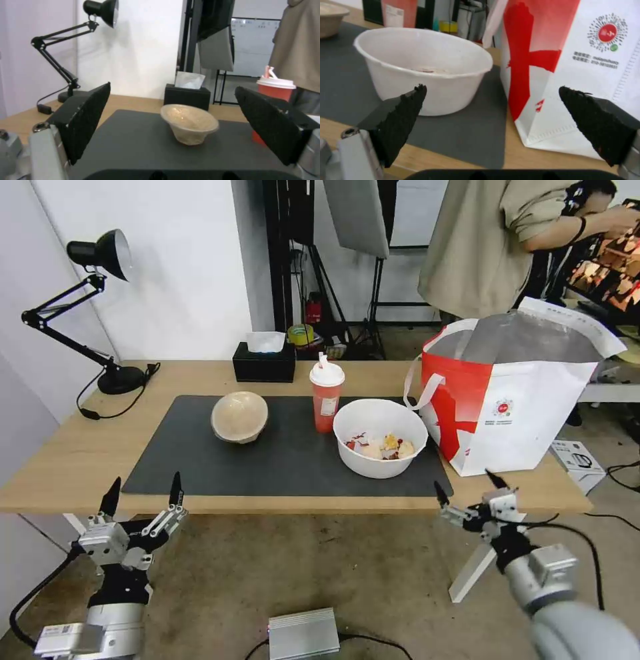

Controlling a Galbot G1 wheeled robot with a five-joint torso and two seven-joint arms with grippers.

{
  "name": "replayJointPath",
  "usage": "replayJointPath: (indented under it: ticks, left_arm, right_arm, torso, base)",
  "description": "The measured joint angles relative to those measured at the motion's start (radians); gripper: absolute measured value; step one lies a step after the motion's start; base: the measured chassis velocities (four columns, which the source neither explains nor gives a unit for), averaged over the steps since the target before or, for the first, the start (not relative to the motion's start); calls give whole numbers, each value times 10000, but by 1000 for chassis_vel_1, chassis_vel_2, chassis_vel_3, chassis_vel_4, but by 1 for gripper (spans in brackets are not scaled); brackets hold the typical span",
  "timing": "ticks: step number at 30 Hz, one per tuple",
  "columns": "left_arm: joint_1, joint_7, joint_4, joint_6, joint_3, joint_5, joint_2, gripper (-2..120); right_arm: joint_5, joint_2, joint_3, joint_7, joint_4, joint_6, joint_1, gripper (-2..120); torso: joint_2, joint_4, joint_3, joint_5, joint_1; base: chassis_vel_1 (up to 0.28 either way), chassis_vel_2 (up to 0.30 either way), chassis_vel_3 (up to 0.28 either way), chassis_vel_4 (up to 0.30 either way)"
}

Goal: Pick up the trash from the table and place it into the takeout bag.

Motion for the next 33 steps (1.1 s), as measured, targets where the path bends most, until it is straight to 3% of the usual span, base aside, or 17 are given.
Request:
replayJointPath:
  ticks: [18,27,33]
  left_arm:
    - [0,609,409,-174,375,116,-211,100]
    - [32,853,702,-347,378,125,-242,100]
    - [34,1021,876,-434,486,133,-458,100]
  right_arm:
    - [627,-1698,-828,-987,226,28,583,100]
    - [1378,-2748,-1786,-1435,-670,73,2575,100]
    - [2214,-3536,-3129,-1483,-1459,-39,4281,100]
  torso:
    - [0,-1,-2,-2,0]
    - [0,2,-1,-2,1]
    - [0,1,-1,-2,1]
  base:
    - [0,0,0,0]
    - [0,0,0,0]
    - [0,0,0,0]
